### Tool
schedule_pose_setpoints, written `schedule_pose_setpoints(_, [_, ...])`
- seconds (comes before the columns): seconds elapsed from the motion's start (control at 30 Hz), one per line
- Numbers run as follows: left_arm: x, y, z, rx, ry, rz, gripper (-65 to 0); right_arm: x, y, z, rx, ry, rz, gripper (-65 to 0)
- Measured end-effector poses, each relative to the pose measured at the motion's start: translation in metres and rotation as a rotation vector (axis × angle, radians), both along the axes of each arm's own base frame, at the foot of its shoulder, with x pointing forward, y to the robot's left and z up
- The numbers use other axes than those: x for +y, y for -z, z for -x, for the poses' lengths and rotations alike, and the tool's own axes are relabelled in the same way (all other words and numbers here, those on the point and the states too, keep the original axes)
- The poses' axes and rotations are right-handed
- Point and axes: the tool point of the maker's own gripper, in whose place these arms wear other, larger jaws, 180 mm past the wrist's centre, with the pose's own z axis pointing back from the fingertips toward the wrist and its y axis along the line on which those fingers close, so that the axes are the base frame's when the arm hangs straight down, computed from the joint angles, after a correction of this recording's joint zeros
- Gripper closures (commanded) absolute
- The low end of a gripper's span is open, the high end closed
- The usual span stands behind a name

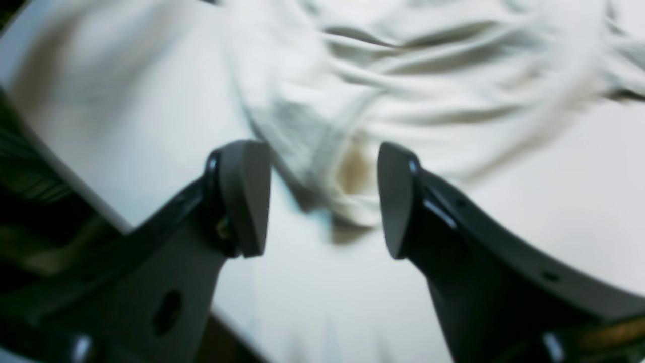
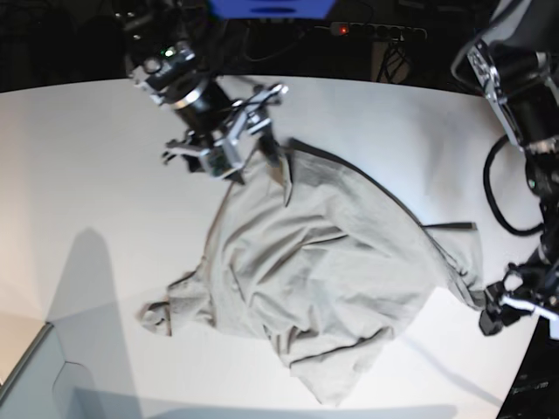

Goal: Layout the t-shirt on the table in an organized manner, then fold the t-shirt properly
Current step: 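Lay the shirt flat on the table and open both grippers, then grasp the shirt's collar edge with the left gripper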

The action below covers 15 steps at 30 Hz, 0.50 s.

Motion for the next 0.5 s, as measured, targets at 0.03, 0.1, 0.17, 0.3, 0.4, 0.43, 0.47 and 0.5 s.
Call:
schedule_pose_setpoints(0.03, [-0.012, 0.001, 0.012, -0.01, 0.013, 0.014, -47.7, -0.015, -0.002, -0.007, -0.013, 0.036, 0.014, -34.4])
schedule_pose_setpoints(0.1, [-0.048, 0.01, 0.04, -0.033, 0.066, 0.081, -47.7, -0.048, -0.001, -0.016, -0.02, 0.114, 0.053, -34.7])
schedule_pose_setpoints(0.17, [-0.095, 0.042, 0.074, 0.044, 0.13, 0.135, -48.0, -0.081, -0.001, -0.022, -0.027, 0.2, 0.086, -34.7])
schedule_pose_setpoints(0.3, [-0.181, 0.1, 0.128, 0.21, 0.238, 0.203, -48.1, -0.13, -0.01, -0.037, -0.06, 0.298, 0.145, -34.7])
schedule_pose_setpoints(0.4, [-0.214, 0.133, 0.153, 0.312, 0.264, 0.21, -48.1, -0.147, -0.021, -0.047, -0.098, 0.32, 0.169, -34.7])
schedule_pose_setpoints(0.43, [-0.223, 0.141, 0.16, 0.341, 0.272, 0.219, -48.1, -0.15, -0.022, -0.048, -0.102, 0.326, 0.169, -34.7])
schedule_pose_setpoints(0.47, [-0.234, 0.149, 0.166, 0.367, 0.291, 0.224, -48.1, -0.148, -0.022, -0.048, -0.103, 0.321, 0.164, -34.7])
schedule_pose_setpoints(0.5, [-0.243, 0.155, 0.172, 0.393, 0.315, 0.215, -48.1, -0.146, -0.02, -0.047, -0.092, 0.313, 0.163, -34.7])
